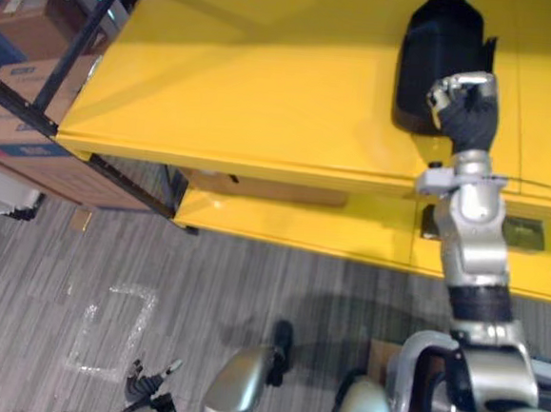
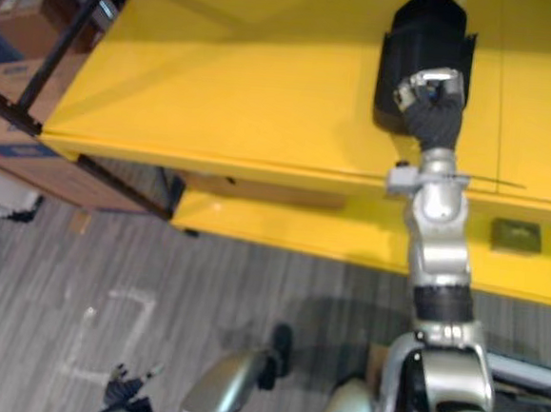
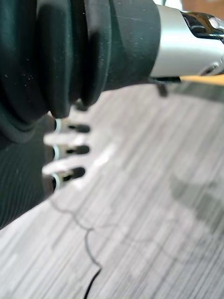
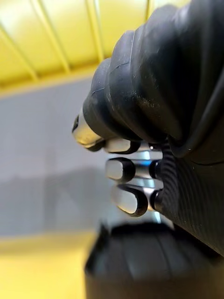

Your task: Walk over and take plastic housings, then place them on the shelf

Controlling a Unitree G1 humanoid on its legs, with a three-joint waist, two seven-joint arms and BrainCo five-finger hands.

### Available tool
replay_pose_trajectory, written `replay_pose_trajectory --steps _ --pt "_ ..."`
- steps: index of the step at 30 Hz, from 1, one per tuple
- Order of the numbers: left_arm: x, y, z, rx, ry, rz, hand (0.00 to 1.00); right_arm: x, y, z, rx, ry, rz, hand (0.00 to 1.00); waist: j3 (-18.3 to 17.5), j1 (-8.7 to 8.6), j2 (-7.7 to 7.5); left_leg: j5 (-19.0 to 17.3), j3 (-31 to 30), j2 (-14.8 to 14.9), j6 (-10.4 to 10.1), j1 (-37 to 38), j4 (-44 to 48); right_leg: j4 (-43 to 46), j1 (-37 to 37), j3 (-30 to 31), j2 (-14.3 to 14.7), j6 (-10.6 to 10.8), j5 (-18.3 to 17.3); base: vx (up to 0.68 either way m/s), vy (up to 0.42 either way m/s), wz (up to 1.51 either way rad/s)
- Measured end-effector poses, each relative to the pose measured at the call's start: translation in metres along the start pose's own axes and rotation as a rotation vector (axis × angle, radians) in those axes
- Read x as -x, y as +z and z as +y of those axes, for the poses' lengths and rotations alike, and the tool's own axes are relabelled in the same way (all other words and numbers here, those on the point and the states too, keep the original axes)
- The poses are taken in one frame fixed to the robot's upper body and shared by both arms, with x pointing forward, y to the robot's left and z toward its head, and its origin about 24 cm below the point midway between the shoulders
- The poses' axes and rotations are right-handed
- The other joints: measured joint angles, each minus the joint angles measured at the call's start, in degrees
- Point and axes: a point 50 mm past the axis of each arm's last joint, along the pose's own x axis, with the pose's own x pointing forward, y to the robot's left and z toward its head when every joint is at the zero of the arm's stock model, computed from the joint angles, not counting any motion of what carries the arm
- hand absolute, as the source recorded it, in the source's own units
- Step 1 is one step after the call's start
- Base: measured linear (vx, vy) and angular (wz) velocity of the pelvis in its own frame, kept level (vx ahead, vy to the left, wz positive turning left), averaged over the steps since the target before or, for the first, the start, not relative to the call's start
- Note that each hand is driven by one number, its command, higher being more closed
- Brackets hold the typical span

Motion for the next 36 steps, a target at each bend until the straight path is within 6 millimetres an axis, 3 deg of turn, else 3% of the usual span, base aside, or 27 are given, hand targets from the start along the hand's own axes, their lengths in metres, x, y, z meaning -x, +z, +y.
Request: replay_pose_trajectory --steps 2,4,7,11,16,17,22,30,36 --pt "0.000 -0.001 0.001 0.003 0.008 0.005 0.00 0.019 -0.005 0.003 -0.025 0.003 0.040 1.00 -1.0 -0.07 -1.32 0.1 1.1 0.5 -0.1 1.8 -2.2 -3.4 2.0 0.7 1.1 0.0 1.7 0.11 0.019 -0.30" --pt "0.001 -0.005 0.007 0.006 0.033 0.020 0.00 0.042 -0.015 0.002 -0.041 -0.018 0.117 1.00 -4.4 -0.64 -4.40 0.1 2.5 0.7 -0.2 3.7 -4.8 -7.6 3.8 1.8 2.0 0.3 3.2 0.12 0.023 -0.31" --pt "0.002 -0.009 0.013 0.010 0.071 0.031 0.00 0.066 -0.017 -0.005 -0.042 -0.064 0.167 1.00 -8.1 -1.60 -7.71 0.1 3.6 0.8 -0.2 6.3 -7.7 -11.1 5.7 3.3 2.8 0.4 5.2 0.15 0.026 -0.24" --pt "0.003 -0.011 0.015 0.017 0.093 0.041 0.00 0.090 -0.021 -0.022 -0.042 -0.168 0.219 1.00 -11.0 -2.79 -9.04 0.2 4.2 0.8 -0.3 9.1 -9.9 -11.9 7.1 5.2 3.1 0.2 6.8 0.13 0.048 -0.12" --pt "0.005 -0.020 0.021 0.053 0.142 0.083 0.00 0.134 -0.032 -0.039 -0.022 -0.297 0.358 1.00 -13.2 -3.29 -8.56 0.2 5.9 0.9 -0.3 10.7 -11.5 -13.3 7.3 7.3 3.4 0.2 8.6 0.06 0.048 -0.15" --pt "0.005 -0.021 0.021 0.053 0.145 0.087 0.00 0.137 -0.033 -0.040 -0.023 -0.309 0.367 0.00 -13.3 -3.40 -8.47 0.2 6.0 1.0 -0.3 10.7 -11.5 -13.6 7.3 7.5 3.5 0.3 8.9 0.02 0.033 -0.15" --pt "0.009 -0.029 0.027 0.045 0.159 0.111 0.00 0.149 -0.030 -0.044 -0.034 -0.356 0.348 0.00 -14.4 -4.52 -8.57 0.4 7.1 1.0 -0.4 11.6 -14.0 -14.4 7.3 9.0 3.8 0.2 9.2 -0.03 0.007 -0.14" --pt "0.011 -0.034 0.031 0.040 0.168 0.119 0.00 0.157 -0.033 -0.043 -0.056 -0.367 0.381 0.00 -16.2 -4.49 -9.31 1.1 7.3 1.0 -0.9 11.6 -14.9 -15.7 7.3 9.6 4.1 0.2 9.2 -0.01 -0.008 -0.02" --pt "0.013 -0.045 0.031 -0.007 0.123 0.198 0.00 0.161 -0.047 -0.025 -0.102 -0.320 0.445 0.00 -16.2 -4.49 -9.27 1.6 7.3 1.1 -0.8 11.5 -15.0 -15.9 7.4 9.6 4.4 0.2 9.2 0.00 -0.005 0.00"
